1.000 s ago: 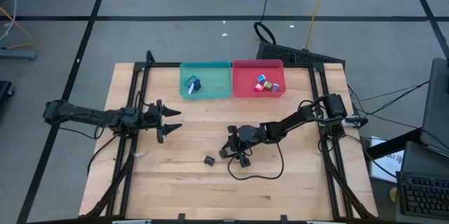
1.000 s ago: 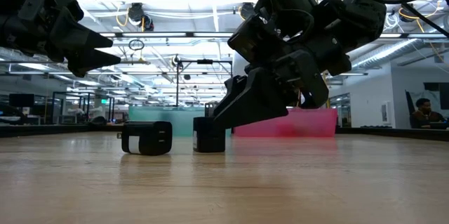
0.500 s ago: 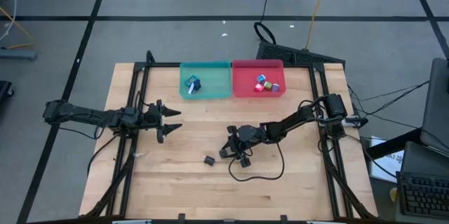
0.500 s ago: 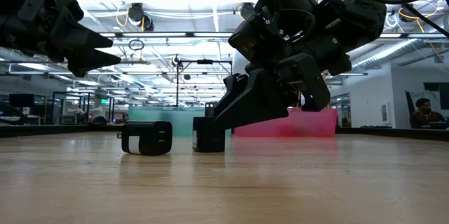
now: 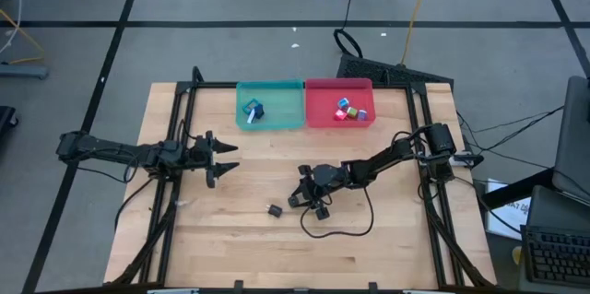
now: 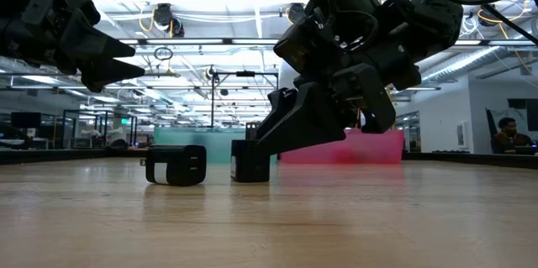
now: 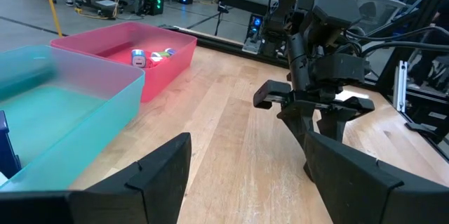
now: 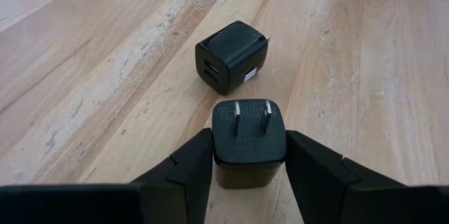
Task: Sort charging adapters and watches
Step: Put the top black charging adapter in the red bin
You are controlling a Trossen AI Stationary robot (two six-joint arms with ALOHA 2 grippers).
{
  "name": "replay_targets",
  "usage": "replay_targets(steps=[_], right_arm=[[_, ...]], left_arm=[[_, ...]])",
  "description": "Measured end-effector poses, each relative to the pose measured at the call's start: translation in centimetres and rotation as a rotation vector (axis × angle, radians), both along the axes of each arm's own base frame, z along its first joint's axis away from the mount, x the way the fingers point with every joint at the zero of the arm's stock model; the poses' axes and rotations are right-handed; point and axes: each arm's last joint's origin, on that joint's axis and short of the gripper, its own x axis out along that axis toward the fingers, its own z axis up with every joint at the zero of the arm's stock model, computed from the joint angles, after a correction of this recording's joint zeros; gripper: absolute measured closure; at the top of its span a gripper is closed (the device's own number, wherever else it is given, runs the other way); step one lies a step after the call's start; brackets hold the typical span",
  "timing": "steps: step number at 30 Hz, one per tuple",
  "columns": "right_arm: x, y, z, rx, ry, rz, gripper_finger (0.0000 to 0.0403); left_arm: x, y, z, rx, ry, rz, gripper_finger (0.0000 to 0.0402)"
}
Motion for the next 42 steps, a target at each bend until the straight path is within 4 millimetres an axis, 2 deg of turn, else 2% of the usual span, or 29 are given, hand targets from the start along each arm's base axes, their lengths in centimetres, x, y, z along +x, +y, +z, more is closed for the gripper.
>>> replay_targets(steps=[5, 9, 26, 32, 42], right_arm=[[0.0, 0.0, 0.1, 0.000, -0.001, 0.000, 0.0254], [-0.2, -0.1, 1.0, -0.001, 0.000, -0.004, 0.0254], [-2.4, -3.3, 6.1, 0.076, 0.109, -0.144, 0.0255], [-3.4, -4.2, 6.0, 0.085, 0.097, -0.175, 0.0256], [-6.7, -7.0, 5.9, 0.128, 0.034, -0.332, 0.0259]], left_arm=[[0.0, 0.0, 0.0, 0.000, 0.000, 0.000, 0.0123], [0.0, 0.0, 0.0, 0.000, 0.000, 0.000, 0.0123], [0.0, 0.0, 0.0, 0.000, 0.000, 0.001, 0.0123], [0.0, 0.0, 0.0, 0.000, 0.000, 0.000, 0.0124], [0.0, 0.0, 0.0, 0.000, 0.000, 0.001, 0.0123]])
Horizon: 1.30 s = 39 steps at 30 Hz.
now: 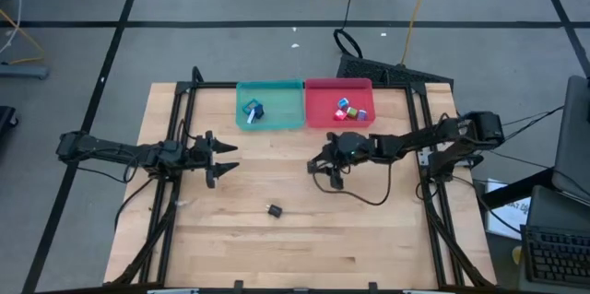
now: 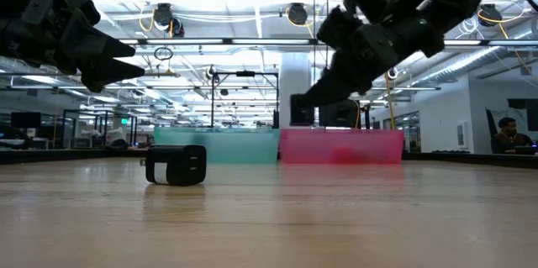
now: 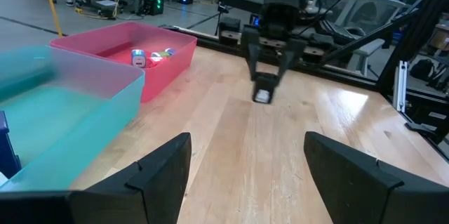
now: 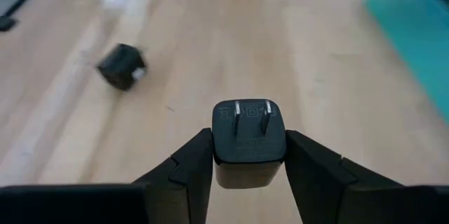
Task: Sort charging adapters and watches
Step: Put the top black charging adapter in the red bin
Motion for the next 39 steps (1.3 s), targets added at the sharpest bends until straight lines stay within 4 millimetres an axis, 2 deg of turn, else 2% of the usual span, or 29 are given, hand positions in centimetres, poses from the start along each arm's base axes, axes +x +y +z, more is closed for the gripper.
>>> replay_targets(steps=[12, 22, 33, 39], right_arm=[[-3.8, -2.7, 1.0, -0.088, -0.050, -0.303, 0.0257], [-5.7, -6.4, 2.9, -0.092, -0.125, -0.501, 0.0258], [-7.8, -10.7, 2.4, -0.099, -0.060, -0.697, 0.0258], [-9.2, -12.4, 1.8, -0.105, 0.022, -0.818, 0.0260]], left_arm=[[0.0, 0.0, 0.0, 0.000, -0.001, 0.000, 0.0124], [0.0, 0.0, 0.0, 0.000, 0.000, 0.000, 0.0123], [0.0, 0.0, 0.0, 0.000, 0.000, 0.000, 0.0124], [0.0, 0.0, 0.0, 0.000, 0.000, 0.000, 0.0123]])
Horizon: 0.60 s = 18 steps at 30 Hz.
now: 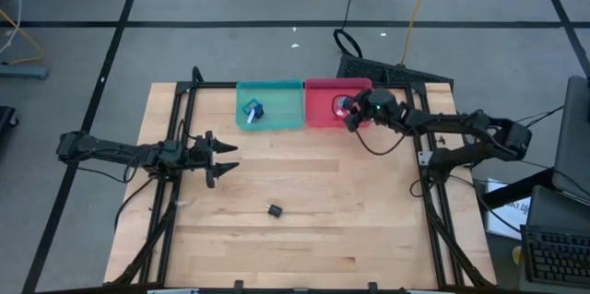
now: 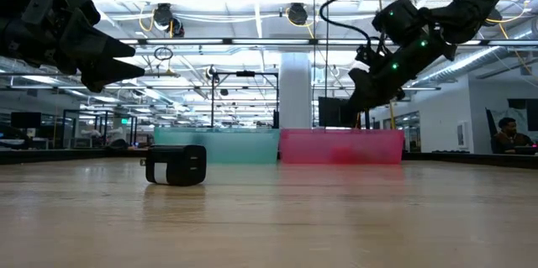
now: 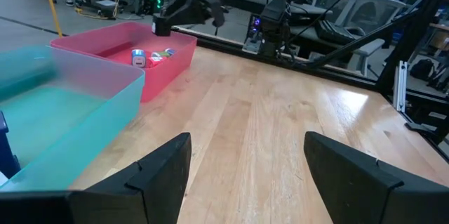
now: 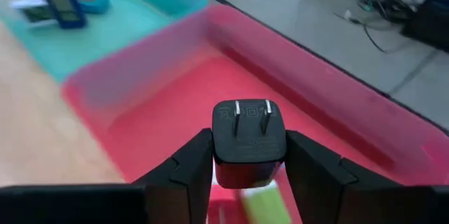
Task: Sort charging adapters and watches
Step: Put the top black charging adapter in the red bin
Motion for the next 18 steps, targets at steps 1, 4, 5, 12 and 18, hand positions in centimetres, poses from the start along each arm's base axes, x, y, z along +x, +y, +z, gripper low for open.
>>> replay_targets(steps=[1, 4, 5, 12, 18], right_arm=[[-0.2, -0.2, -0.1, 0.012, 0.007, -0.013, 0.0261], [-0.7, -0.4, -0.7, 0.030, 0.009, -0.038, 0.0259], [-0.9, -0.4, -1.0, 0.036, 0.009, -0.044, 0.0257], [-2.3, 0.5, -3.3, 0.067, 0.019, -0.060, 0.0261], [-3.0, 1.0, -4.4, 0.074, -0.017, -0.074, 0.0250]], left_arm=[[0.0, 0.0, 0.0, 0.000, 0.000, 0.000, 0.0124], [0.0, 0.0, 0.0, 0.000, 0.000, 0.000, 0.0124], [0.0, 0.0, 0.0, 0.000, 0.000, 0.000, 0.0124], [0.0, 0.0, 0.0, 0.000, 0.000, 0.000, 0.0124], [0.0, 0.0, 0.0, 0.000, 0.000, 0.000, 0.0123]])
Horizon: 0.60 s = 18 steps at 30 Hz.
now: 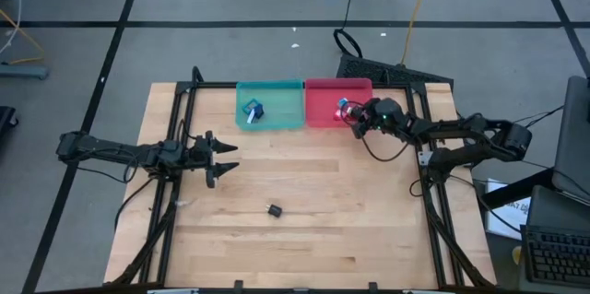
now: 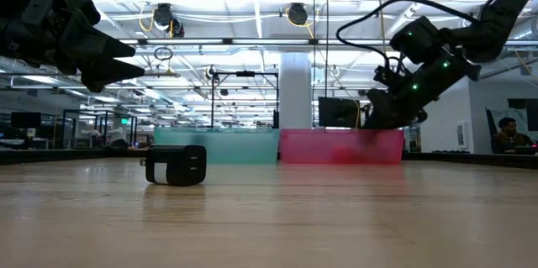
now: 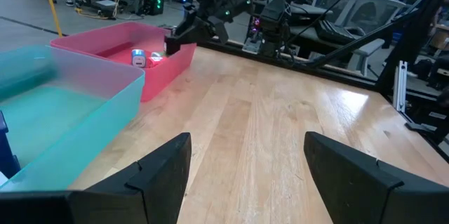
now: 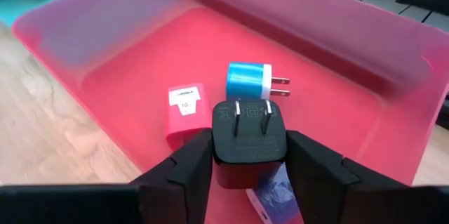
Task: Sort charging adapters and watches
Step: Put the top black charging adapter in the red bin
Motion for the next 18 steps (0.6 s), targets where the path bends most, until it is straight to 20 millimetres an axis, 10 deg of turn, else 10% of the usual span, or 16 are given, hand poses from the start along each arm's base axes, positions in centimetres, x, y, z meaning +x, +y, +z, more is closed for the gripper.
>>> replay_targets(steps=[18], right_arm=[[-0.04, 0.22, -0.12, -0.008, -0.033, 0.030, 0.0205]], left_arm=[[0.00, 0.00, 0.00, 0.000, 0.000, 0.000, 0.0124]])
